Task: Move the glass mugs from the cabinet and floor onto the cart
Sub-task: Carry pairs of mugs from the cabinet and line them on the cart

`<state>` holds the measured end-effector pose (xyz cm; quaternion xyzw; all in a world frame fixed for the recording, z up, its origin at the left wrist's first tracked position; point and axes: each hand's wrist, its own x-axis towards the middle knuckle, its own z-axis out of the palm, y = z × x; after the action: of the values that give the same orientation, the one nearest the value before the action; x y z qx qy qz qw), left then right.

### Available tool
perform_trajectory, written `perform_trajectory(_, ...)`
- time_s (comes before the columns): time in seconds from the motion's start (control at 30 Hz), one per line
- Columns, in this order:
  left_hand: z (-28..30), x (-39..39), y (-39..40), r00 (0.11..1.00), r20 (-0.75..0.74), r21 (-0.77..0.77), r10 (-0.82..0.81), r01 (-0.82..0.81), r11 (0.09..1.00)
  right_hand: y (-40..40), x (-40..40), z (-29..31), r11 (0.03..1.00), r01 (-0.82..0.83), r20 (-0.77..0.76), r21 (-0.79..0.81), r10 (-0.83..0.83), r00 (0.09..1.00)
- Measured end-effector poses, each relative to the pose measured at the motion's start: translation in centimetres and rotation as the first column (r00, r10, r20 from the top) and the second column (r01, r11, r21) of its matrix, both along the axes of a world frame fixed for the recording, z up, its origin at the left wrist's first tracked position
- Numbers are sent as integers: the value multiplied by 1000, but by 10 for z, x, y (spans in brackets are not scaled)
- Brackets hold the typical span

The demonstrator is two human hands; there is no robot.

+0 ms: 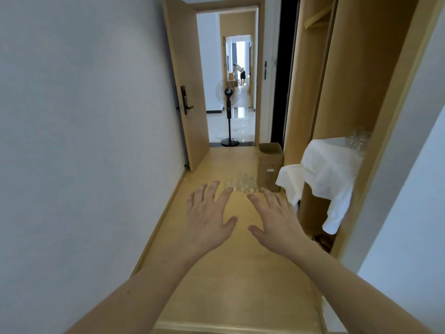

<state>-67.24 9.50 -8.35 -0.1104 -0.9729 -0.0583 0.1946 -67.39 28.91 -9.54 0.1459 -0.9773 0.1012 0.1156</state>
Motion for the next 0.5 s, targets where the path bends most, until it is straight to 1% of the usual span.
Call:
perform_trajectory(0.3,-1,-174,28,982,48,43,-184,182,982,20,-132,5,980,196,6,34,-196,981)
perform_trajectory(0.5,7,-272,39,962,28,68,-271,269,961,27,-215,9,960,276,19,51,-277,961)
